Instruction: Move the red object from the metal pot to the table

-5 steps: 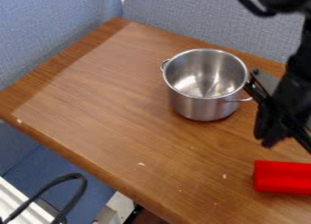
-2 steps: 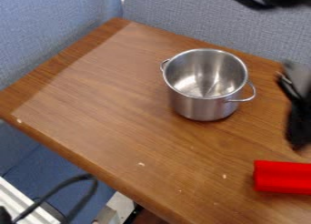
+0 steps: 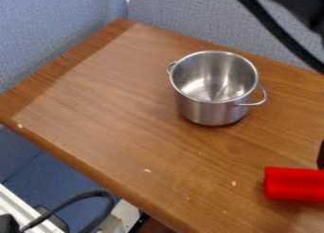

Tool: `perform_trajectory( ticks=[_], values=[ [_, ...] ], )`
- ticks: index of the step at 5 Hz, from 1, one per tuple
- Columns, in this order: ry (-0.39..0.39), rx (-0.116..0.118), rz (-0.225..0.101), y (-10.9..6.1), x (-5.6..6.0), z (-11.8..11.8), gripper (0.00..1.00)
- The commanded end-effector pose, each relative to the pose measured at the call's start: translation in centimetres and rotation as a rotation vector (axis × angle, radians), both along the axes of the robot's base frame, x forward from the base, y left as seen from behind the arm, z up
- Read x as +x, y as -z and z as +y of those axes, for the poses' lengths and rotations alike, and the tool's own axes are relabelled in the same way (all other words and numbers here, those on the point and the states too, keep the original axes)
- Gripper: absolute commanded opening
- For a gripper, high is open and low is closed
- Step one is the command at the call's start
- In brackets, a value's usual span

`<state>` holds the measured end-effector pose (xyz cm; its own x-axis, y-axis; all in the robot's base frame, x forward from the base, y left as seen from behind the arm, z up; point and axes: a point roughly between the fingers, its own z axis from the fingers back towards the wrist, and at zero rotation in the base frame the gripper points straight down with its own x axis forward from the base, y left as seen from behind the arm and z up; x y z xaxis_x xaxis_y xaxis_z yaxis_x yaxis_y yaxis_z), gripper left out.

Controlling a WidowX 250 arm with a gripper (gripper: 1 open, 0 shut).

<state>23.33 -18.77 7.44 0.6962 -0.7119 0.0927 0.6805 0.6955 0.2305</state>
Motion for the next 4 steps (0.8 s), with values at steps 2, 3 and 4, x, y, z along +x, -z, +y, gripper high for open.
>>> perform_trajectory(
  ticks=[2,3,4],
  values=[
    [0.025,-0.001,-0.034,0.0,0.2,-0.1,1.00],
    [0.048,0.006,-0.030,0.2,-0.2,0.5,1.00],
    [-0.009,0.041,-0.080,-1.9,0.3,1.8,0.00]
  ],
)
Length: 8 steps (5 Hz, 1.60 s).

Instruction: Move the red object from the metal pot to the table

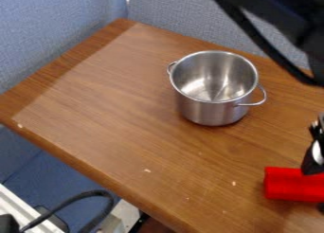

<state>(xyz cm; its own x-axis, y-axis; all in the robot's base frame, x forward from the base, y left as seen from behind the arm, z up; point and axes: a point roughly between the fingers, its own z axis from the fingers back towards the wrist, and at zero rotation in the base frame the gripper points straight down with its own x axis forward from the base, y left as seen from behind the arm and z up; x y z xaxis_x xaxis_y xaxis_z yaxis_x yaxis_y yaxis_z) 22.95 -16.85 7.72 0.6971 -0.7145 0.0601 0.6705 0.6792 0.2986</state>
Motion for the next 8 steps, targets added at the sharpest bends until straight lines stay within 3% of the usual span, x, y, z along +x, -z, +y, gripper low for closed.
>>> perform_trajectory(
  ticks=[1,2,3,4,5,6,7,8],
  values=[
    [-0.017,-0.020,-0.079,-2.6,1.2,0.9,0.00],
    [-0.047,-0.007,-0.082,-1.6,0.7,1.6,1.00],
    [-0.082,-0.002,-0.093,-1.5,-0.2,3.0,0.00],
    [-0.155,0.015,-0.111,-2.6,-0.3,5.1,0.00],
    [-0.196,0.006,-0.113,-2.5,0.7,7.1,0.00],
    [-0.164,-0.013,-0.149,-1.8,0.2,8.2,0.00],
    [-0.162,-0.018,-0.143,-2.1,0.8,8.4,1.00],
    [-0.236,-0.027,-0.122,-2.8,0.9,9.3,1.00]
  ],
)
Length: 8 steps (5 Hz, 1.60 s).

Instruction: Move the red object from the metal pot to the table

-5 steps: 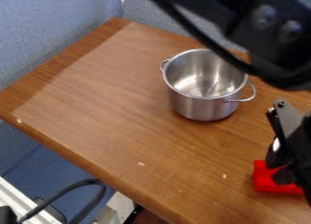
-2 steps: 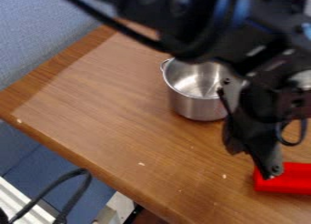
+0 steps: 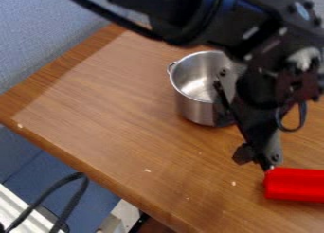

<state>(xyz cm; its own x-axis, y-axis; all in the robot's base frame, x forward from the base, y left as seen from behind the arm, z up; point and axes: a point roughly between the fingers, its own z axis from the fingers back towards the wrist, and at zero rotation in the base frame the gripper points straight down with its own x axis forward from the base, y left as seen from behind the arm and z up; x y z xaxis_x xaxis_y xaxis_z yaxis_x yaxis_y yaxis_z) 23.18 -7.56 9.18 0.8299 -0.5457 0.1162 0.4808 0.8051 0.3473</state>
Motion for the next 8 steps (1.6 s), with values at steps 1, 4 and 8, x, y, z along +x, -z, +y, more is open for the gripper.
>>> perform_trajectory(
  ticks=[1,4,8],
  values=[
    [-0.017,-0.085,-0.015,-0.1,1.2,-0.3,1.00],
    [0.055,-0.192,0.021,4.1,4.9,-2.0,1.00],
    [0.154,-0.213,0.032,4.9,5.3,-3.2,1.00]
  ],
)
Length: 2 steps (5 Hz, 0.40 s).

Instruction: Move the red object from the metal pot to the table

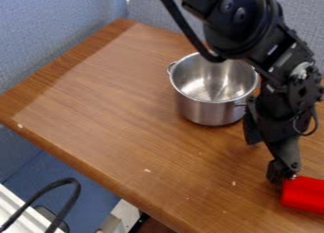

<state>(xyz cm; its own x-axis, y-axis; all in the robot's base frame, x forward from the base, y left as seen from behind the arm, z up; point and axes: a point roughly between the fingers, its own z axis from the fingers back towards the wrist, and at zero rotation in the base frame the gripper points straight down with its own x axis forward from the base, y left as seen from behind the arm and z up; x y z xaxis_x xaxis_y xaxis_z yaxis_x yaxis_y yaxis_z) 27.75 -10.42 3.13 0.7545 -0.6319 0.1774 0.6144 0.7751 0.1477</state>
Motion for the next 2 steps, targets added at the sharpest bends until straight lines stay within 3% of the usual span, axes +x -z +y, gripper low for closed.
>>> perform_trajectory(
  ticks=[1,2],
  values=[
    [-0.014,-0.018,-0.038,-2.03,0.91,-0.79,1.00],
    [-0.029,-0.017,-0.049,-1.90,0.91,-1.58,1.00]
  ],
)
